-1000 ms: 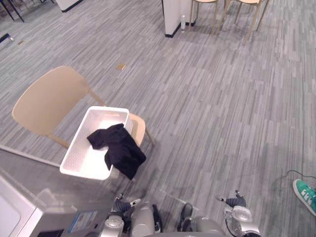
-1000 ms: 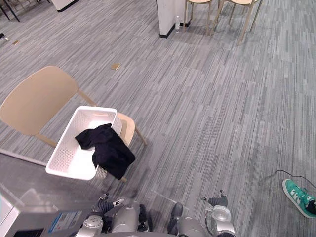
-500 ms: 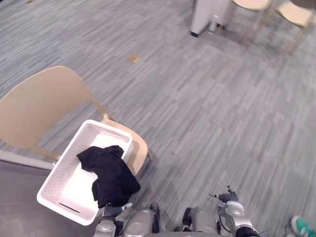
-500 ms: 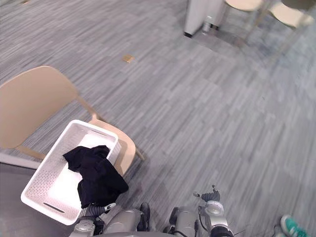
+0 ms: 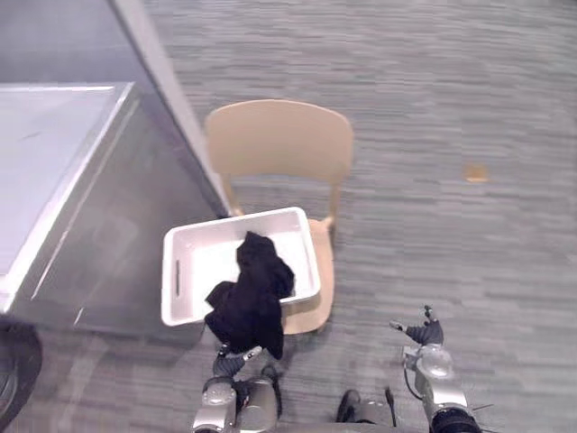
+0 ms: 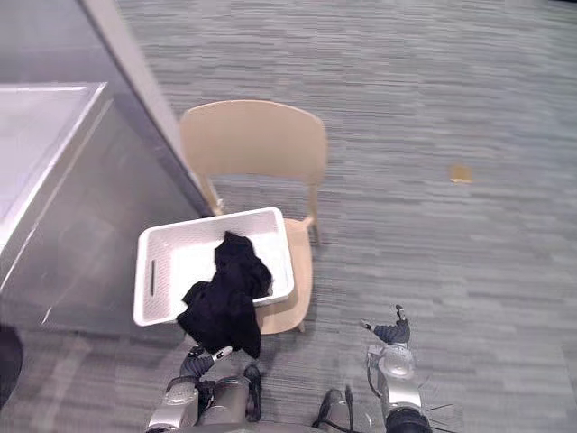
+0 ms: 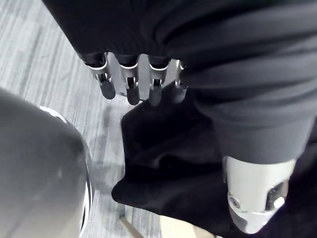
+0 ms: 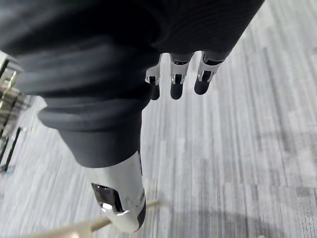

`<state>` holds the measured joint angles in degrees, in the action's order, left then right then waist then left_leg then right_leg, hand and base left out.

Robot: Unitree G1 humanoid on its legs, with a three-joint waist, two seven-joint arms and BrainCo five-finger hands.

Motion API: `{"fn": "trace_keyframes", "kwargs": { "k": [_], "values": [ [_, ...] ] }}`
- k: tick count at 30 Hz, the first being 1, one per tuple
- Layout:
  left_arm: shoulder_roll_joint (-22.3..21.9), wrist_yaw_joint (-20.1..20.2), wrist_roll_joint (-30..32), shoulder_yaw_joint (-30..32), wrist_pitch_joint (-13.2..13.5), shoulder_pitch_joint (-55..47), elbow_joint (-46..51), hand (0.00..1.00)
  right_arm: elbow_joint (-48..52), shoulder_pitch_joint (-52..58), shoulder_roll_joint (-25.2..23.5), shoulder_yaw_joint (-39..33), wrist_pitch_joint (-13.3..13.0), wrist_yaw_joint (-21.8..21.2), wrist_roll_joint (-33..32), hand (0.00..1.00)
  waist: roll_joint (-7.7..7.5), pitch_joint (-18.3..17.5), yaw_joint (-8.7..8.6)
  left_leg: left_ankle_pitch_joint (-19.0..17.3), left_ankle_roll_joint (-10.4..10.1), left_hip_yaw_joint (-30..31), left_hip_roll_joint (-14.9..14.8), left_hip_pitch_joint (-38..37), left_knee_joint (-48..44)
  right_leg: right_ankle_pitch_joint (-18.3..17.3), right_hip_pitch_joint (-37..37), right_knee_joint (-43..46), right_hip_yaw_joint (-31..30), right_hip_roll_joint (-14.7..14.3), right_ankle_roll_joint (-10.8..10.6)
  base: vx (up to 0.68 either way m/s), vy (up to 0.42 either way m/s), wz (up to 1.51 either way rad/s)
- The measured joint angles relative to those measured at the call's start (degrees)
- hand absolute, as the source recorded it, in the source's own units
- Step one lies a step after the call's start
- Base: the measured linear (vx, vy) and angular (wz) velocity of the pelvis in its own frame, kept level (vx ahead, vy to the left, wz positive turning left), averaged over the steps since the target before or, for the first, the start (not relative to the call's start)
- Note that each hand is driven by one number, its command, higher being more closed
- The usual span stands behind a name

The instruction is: Pick up the laundry basket with both hands and put the clothes into the washing machine.

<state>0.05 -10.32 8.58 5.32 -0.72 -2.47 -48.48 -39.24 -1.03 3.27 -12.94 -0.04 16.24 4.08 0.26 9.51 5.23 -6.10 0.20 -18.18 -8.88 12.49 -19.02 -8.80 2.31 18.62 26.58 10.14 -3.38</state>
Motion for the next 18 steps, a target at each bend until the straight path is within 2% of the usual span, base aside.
{"fn": "trace_keyframes", "kwargs": {
  "k": [2,4,5,7,8,11,12,13,14,15,16,17,18],
  "values": [
    [1.69,0.09,0.16,-1.4,-0.08,0.06,-1.29,0.0,-2.52,-0.2,-0.64,-0.47,0.08,-0.05,-0.01,0.0,-1.53,-0.96,-0.46,0.26,0.14,0.87,2.01,1.05,0.27,-0.98,-2.5,-3.51,1.17,0.62,-0.81,0.09,0.059,0.86],
    [2.6,0.15,0.76,-1.49,-0.09,0.26,-2.28,0.0,-4.57,-1.32,-0.62,-0.6,0.33,-0.2,0.0,0.0,-1.61,-1.01,-0.82,0.79,0.02,1.55,3.24,0.5,2.51,-0.95,-3.45,-4.95,2.63,0.85,-1.05,0.08,0.018,0.5],
    [3.71,0.18,1.15,-2.66,-0.09,0.32,-3.1,0.0,-5.15,-1.45,-0.68,-0.6,0.45,-0.26,0.01,0.0,-1.59,-1.02,-1.47,2.36,0.24,2.63,4.34,-0.47,4.8,-0.42,-4.11,-4.97,3.53,1.31,-1.76,0.02,0.006,0.43],
    [4.1,0.32,1.79,-3.68,-0.07,0.29,-3.32,0.0,-5.24,-1.08,-0.64,-0.78,0.46,-0.37,0.07,0.0,-1.64,-1.13,-1.42,3.9,-0.09,2.9,5.16,-3.03,8.17,0.01,-4.78,-4.02,3.37,1.87,-2.34,0.01,-0.007,0.22],
    [4.1,0.33,2.38,-3.68,-0.07,0.27,-3.38,0.0,-5.27,-1.13,-0.58,-0.76,0.47,-0.4,0.07,0.0,-1.51,-1.16,-1.41,3.9,-0.09,2.8,5.17,-3.66,8.79,0.0,-4.61,-2.94,3.25,2.04,-2.35,-0.01,0.002,-0.06],
    [4.59,0.35,3.45,-4.13,-0.02,0.24,-4.23,0.0,-4.1,-2.07,-0.46,0.27,0.52,-0.41,1.09,0.0,-1.19,-1.36,-2.01,4.11,-0.37,2.46,5.35,-5.61,11.25,0.05,1.82,10.98,0.07,4.36,-1.88,-0.03,0.038,-0.14],
    [5.4,0.35,3.6,-4.74,-0.07,0.0,-4.39,0.0,-2.53,-1.85,-0.5,1.95,0.58,-0.69,1.42,0.0,-0.91,-1.2,-3.34,4.03,-0.26,3.49,5.02,-6.16,12.39,-2.58,6.29,16.77,-5.48,3.82,-0.29,-0.03,0.021,0.27],
    [5.89,0.32,3.74,-4.74,-0.07,-0.06,-4.45,0.0,-0.82,-1.46,-0.61,3.49,0.6,-1.17,2.05,0.0,-0.95,-0.9,-4.47,4.28,-0.23,4.25,4.85,-6.16,12.8,-5.42,7.44,14.93,-10.08,1.45,-0.54,-0.03,-0.031,0.41],
    [6.57,0.3,3.84,-4.73,-0.04,-0.02,-5.04,0.0,2.29,-0.79,-0.46,4.84,0.62,-1.42,3.52,0.0,-1.81,-1.11,-4.52,4.58,-0.34,4.99,4.91,-6.24,12.82,-6.21,8.07,9.7,-15.02,-0.77,-0.61,-0.02,-0.079,0.37],
    [7.36,0.3,3.83,-4.69,-0.04,-0.12,-5.2,0.0,4.12,-0.54,-0.39,5.08,0.62,-1.42,4.2,0.0,-1.95,-1.13,-4.53,4.61,-0.4,5.38,5.15,-6.09,12.46,-5.87,7.85,6.72,-16.74,-1.56,-0.1,-0.01,-0.116,0.46],
    [8.04,0.28,4.08,-4.7,0.01,-0.19,-5.1,0.0,8.74,0.13,-0.2,5.22,0.58,-1.33,6.63,0.0,-2.73,-0.92,-4.69,4.52,-0.56,6.64,6.54,-5.29,11.13,-3.27,7.9,2.09,-18.81,-2.02,1.44,-0.01,-0.154,0.75],
    [7.6,0.21,4.58,-4.62,0.12,0.04,-5.35,0.0,12.47,0.43,1.74,6.53,0.46,-1.33,9.02,0.0,-2.29,-0.63,-5.34,4.42,-1.2,8.85,6.68,-4.45,10.02,-3.03,7.38,2.12,-17.33,-1.52,0.09,-0.01,-0.127,0.74],
    [7.41,0.21,4.61,-4.6,0.31,-0.3,-5.39,0.0,14.21,0.39,2.63,7.45,0.45,-1.37,9.92,0.0,-1.65,-0.68,-5.26,4.6,-1.48,9.18,6.35,-4.12,10.19,-3.01,7.44,1.9,-16.84,-1.82,0.14,-0.02,-0.116,0.58]
  ]
}}
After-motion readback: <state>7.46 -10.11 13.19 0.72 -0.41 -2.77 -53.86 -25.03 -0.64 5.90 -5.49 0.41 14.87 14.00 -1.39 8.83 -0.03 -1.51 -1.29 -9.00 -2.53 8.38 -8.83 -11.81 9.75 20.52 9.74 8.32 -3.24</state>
